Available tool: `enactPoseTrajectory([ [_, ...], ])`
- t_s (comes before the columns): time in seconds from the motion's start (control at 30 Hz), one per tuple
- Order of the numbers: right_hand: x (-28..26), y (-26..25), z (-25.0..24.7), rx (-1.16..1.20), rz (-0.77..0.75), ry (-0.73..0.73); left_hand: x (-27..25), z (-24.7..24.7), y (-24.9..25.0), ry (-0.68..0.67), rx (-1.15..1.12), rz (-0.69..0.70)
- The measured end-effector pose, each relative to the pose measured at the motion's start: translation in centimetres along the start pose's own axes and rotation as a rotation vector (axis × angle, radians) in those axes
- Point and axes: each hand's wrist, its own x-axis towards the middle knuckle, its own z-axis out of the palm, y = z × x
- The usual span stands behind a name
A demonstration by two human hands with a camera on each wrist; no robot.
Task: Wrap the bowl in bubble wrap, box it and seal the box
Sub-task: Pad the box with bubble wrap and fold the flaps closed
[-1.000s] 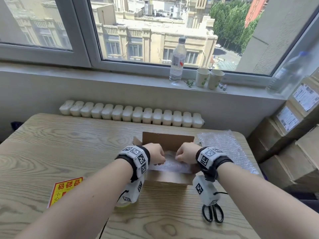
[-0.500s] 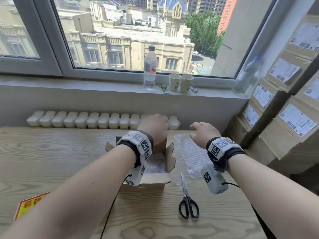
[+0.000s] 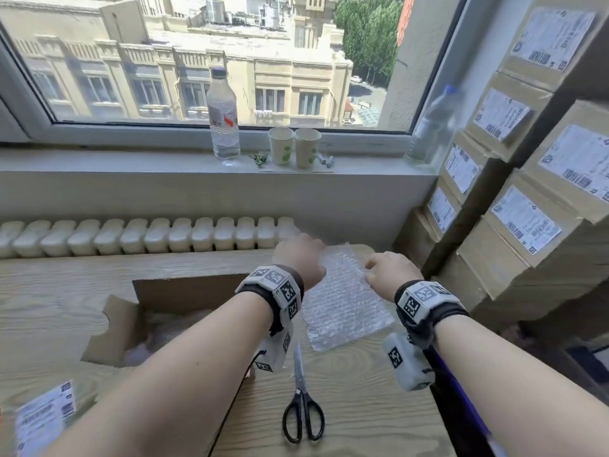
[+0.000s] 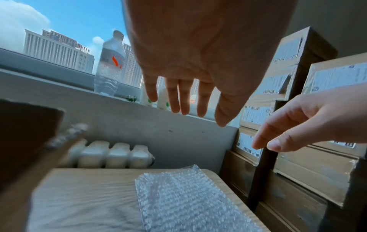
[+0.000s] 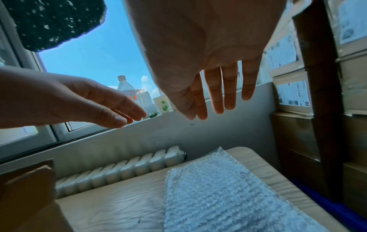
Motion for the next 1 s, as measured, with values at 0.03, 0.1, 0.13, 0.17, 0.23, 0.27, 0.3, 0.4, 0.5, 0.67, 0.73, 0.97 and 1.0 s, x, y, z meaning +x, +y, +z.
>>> enactPoseTrajectory([
  [0.03,0.7,0.8,0.4,0.01,0.007,-0.017,0.7,0.6,0.4,-0.021,0.003,-0.009],
  [0.1,2.1,2.0,1.4,0.031,0.019,-0.052,2.1,1.9,0.9,-0.066,0.008,-0.031],
  [0.13,2.7,2.6,1.9,0.042,0.026,-0.068,2.7,2.5,1.0,-0.088,0.008,-0.042],
  [0.17,3.4,3.1,2.5,0.056,0.03,-0.083,3.3,3.1,1.2,-0.11,0.005,-0.055],
  [0.23,4.5,4.1,3.7,0.09,0.051,-0.122,4.4,4.3,1.4,-0.152,0.003,-0.081],
  [0.27,4.9,4.5,4.4,0.103,0.07,-0.15,4.9,5.0,1.6,-0.175,0.005,-0.094],
  [0.3,5.4,4.8,5.1,0.113,0.085,-0.174,5.3,5.6,1.6,-0.201,0.008,-0.108],
  [0.4,6.2,5.5,7.0,0.143,0.129,-0.22,6.4,7.5,1.6,-0.27,-0.003,-0.152],
  [0.5,7.0,6.0,8.8,0.181,0.163,-0.241,7.3,9.0,1.3,-0.33,-0.023,-0.193],
  [0.67,8.2,6.4,10.6,0.187,0.208,-0.243,8.2,11.1,0.8,-0.407,-0.001,-0.215],
  [0.73,8.5,6.6,11.2,0.196,0.223,-0.267,8.4,11.7,0.6,-0.438,0.0,-0.218],
  [0.97,9.1,6.5,11.8,0.383,0.304,-0.202,8.4,12.3,0.1,-0.337,-0.108,-0.24],
  [1.0,9.2,6.5,11.7,0.408,0.317,-0.197,8.4,12.0,0.0,-0.269,-0.151,-0.249],
])
